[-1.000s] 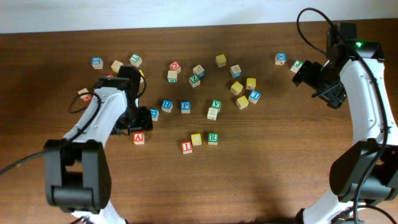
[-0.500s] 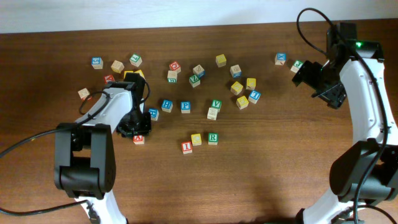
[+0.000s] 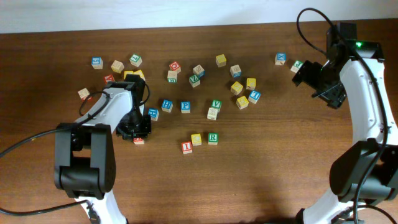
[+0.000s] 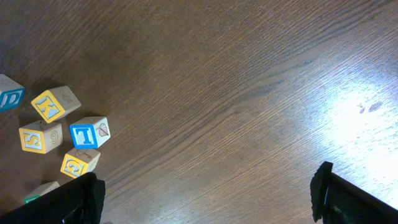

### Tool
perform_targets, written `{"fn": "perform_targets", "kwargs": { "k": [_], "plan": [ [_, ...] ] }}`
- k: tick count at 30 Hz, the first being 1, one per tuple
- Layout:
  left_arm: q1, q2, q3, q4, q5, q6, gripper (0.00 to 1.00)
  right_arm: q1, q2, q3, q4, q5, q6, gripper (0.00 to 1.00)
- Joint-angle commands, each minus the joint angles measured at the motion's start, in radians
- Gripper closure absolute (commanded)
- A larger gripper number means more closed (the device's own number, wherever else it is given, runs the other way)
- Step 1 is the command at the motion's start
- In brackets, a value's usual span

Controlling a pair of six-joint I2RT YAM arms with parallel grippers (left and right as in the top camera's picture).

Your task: Spell out ICRA

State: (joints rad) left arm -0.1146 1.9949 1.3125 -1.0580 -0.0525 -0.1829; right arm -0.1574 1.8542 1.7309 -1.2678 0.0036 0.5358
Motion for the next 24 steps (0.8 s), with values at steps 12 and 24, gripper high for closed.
{"fn": "perform_targets", "kwargs": {
  "k": [12,24],
  "plan": [
    [-0.049,0.011,0.310,-0.197,0.673,-0.005,0.73,0.000,-0.013,0.008,0.000,0.009,-0.008,0.02],
    [-0.583,0.074,0.310,0.169,0.266,-0.569,0.74,0.000,-0.013,0.008,0.000,0.009,-0.008,0.02]
  ]
}}
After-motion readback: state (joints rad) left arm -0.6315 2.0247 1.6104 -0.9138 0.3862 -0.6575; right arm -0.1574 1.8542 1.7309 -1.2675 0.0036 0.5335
